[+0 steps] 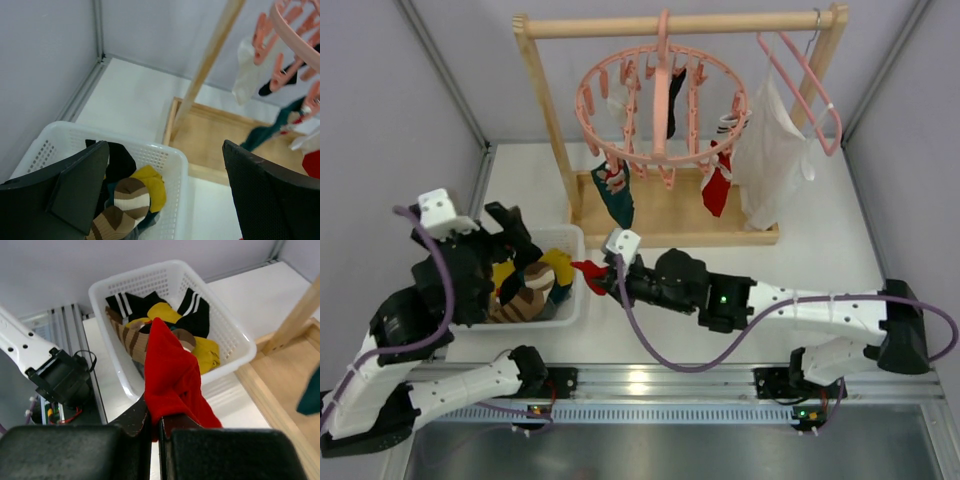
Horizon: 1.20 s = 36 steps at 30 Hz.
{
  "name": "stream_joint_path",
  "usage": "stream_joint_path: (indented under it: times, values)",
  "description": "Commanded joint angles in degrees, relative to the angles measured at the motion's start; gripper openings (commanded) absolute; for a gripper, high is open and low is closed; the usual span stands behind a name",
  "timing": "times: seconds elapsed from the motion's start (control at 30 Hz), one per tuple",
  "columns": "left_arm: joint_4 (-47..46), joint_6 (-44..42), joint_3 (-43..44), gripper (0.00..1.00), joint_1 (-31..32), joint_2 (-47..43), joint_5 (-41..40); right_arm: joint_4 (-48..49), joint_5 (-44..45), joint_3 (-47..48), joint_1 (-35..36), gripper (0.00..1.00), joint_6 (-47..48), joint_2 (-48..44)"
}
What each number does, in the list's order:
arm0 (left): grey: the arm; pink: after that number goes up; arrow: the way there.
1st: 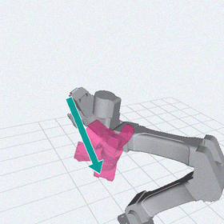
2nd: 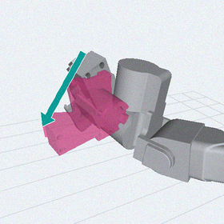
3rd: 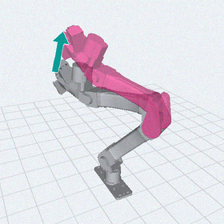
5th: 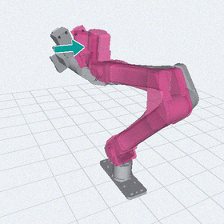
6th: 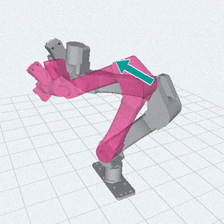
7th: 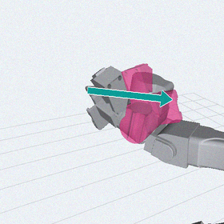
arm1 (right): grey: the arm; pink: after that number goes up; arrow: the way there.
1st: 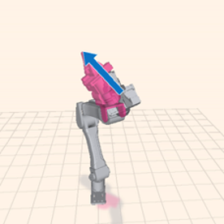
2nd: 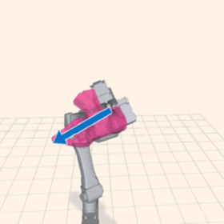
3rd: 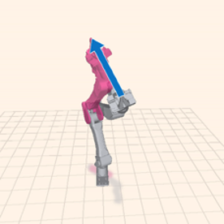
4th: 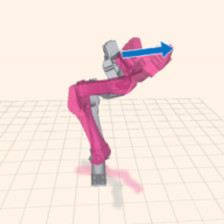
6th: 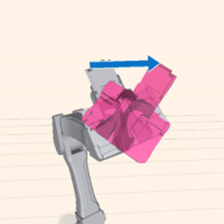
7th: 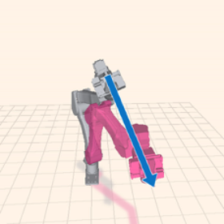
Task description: Remove the socks clipped to the hanger
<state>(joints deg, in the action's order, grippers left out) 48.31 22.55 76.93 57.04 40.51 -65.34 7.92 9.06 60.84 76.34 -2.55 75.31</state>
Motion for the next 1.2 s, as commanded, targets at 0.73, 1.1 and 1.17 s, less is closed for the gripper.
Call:
stream_joint_path:
  times: [0.73,1.1,1.17]
  values:
    - [1.3,9.7,-10.7,0.98,-3.1,-14.6,-15.2,-16.2,-19.2,53.2,-7.5,0.70,4.5,44.8]
    - [0.9,10.1,-9.3,0.99,-3.2,-10.5,-5.3,-6.8,-12.8,20.2,-8.9,0.89,0.1,13.2]
    - [1.0,10.7,-9.0,0.99,-3.2,-7.7,-1.8,-7.7,-10.2,16.1,-8.9,0.91,-1.5,8.5]
